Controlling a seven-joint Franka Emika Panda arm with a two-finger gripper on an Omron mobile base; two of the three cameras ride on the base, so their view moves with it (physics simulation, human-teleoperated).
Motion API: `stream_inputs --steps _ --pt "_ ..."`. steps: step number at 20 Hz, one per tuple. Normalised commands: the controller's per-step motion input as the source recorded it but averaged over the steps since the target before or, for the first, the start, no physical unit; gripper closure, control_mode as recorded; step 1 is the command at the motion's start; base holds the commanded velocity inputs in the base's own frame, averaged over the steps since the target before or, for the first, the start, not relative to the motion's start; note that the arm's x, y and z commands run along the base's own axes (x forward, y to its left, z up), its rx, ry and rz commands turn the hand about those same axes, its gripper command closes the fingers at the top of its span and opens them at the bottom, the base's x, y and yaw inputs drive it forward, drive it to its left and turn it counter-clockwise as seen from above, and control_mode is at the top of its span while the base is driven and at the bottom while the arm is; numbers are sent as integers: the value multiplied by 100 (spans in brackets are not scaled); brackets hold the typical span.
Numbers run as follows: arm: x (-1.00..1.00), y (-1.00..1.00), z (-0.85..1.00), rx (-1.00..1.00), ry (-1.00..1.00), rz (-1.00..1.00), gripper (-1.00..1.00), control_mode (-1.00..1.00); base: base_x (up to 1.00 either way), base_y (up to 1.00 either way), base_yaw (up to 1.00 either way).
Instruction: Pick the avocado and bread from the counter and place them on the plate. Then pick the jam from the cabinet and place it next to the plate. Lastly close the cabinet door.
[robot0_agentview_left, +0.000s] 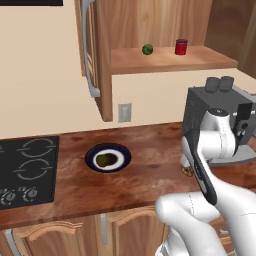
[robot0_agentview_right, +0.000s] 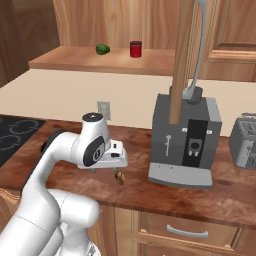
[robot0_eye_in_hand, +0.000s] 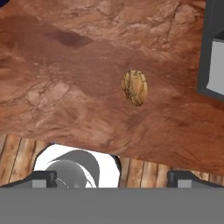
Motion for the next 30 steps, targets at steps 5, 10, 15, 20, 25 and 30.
stream_inputs --steps 5,10,15,20,25,30 --pt "15 -1 -14 0 0 0 -100 -100 0 0 0" --pt "21 -1 -19 0 0 1 -100 -100 0 0 0" --pt "10 -14 -16 0 1 4 -100 -100 0 0 0" --pt "7 -9 -15 0 1 2 -100 -100 0 0 0" --pt "11 0 -17 0 1 0 -100 -100 0 0 0" --pt "14 0 -12 0 1 0 -100 -100 0 0 0"
